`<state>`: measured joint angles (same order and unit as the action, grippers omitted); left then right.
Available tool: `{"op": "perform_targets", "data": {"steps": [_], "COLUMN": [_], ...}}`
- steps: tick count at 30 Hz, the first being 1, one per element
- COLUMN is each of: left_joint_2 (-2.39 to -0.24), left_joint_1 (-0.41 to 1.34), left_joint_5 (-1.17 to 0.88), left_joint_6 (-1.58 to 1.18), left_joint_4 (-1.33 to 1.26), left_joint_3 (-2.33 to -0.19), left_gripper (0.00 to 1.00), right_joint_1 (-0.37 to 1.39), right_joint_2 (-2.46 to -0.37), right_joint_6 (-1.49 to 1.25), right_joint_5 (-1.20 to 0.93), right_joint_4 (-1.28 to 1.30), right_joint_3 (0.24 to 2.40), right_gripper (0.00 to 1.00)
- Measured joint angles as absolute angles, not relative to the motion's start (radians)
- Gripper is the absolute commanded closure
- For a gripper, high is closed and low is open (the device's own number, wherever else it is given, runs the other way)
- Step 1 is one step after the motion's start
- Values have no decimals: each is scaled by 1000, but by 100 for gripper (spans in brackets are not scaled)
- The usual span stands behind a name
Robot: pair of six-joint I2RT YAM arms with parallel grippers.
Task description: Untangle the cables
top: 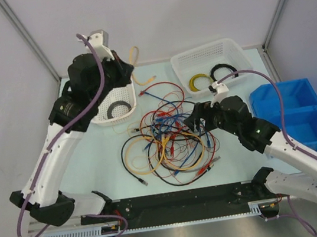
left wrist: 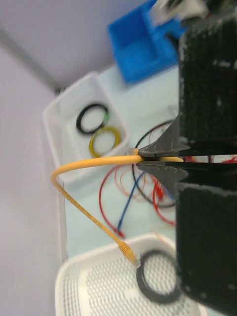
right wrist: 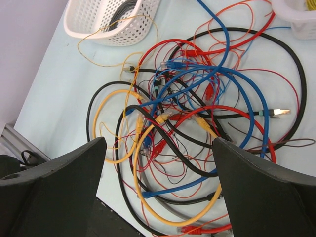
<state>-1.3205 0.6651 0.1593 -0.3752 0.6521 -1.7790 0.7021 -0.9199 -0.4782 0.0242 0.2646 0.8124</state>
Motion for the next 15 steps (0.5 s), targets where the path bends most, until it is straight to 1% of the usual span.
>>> {"op": "perform_targets", "data": {"steps": [4, 5, 6, 15], "left_joint_2": [-1383, -1432, -1432, -1696], "left_joint_1": [472, 395, 395, 252], "left_joint_5": [178, 183, 183, 166], "left_joint_6": [-413, -428, -428, -442], "left_joint_4": [673, 673, 673, 639], "left_joint_3": [-1769, -1751, -1751, -1760], "left_gripper": [100, 100, 100, 100], "right_joint_1": [704, 704, 704, 643], "right_joint_2": [-897, -880, -878, -885], "right_joint_6": [-478, -477, -478, -454], "right_joint_5": [50, 65, 66, 70], "right_joint_4": [284, 289, 290, 322], "right_joint_3": [812, 813, 813, 818], "right_gripper": [5, 5, 5, 5]}}
